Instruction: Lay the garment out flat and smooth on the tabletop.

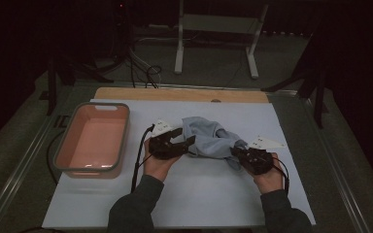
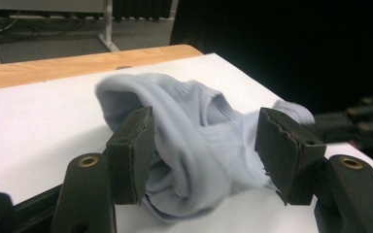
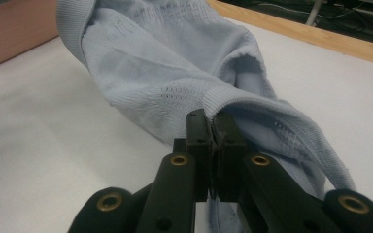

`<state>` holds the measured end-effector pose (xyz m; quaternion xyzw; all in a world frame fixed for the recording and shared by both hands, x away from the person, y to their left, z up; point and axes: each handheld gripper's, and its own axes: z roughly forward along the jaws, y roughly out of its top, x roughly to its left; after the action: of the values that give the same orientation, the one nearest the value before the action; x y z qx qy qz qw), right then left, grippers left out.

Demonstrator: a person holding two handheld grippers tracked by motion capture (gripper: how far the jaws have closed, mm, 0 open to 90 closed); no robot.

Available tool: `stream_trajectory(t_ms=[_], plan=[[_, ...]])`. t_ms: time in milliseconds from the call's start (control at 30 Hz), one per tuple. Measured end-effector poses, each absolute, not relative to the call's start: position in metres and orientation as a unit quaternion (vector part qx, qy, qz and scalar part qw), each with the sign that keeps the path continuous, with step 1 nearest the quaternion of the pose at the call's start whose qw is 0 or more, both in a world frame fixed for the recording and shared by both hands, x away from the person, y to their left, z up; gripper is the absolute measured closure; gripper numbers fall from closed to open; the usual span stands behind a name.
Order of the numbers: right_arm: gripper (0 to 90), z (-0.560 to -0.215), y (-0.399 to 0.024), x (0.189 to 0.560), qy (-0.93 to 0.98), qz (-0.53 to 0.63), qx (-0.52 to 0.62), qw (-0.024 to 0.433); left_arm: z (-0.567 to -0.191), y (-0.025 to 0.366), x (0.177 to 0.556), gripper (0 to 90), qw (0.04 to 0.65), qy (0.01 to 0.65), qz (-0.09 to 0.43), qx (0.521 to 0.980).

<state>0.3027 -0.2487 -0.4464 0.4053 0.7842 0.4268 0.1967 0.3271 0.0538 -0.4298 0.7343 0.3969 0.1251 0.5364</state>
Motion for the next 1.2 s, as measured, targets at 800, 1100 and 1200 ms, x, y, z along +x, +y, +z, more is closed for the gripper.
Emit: stream_trajectory(t_ms=[800, 1100, 1200], plan=[[87.6, -0.443, -0.251, 0.302, 0.775, 0.433, 0.414, 0.202, -0.446, 0.038, 0.306, 47.0, 0.517, 0.364, 0.126, 0.765], [87.7, -0.439, -0.253, 0.301, 0.773, 0.442, 0.408, 0.203, -0.463, 0.027, 0.325, 47.1, 0.478, 0.382, 0.151, 0.776], [87.7, -0.438, -0.253, 0.300, 0.773, 0.443, 0.406, 0.202, -0.465, 0.024, 0.330, 47.5, 0.468, 0.389, 0.165, 0.776]])
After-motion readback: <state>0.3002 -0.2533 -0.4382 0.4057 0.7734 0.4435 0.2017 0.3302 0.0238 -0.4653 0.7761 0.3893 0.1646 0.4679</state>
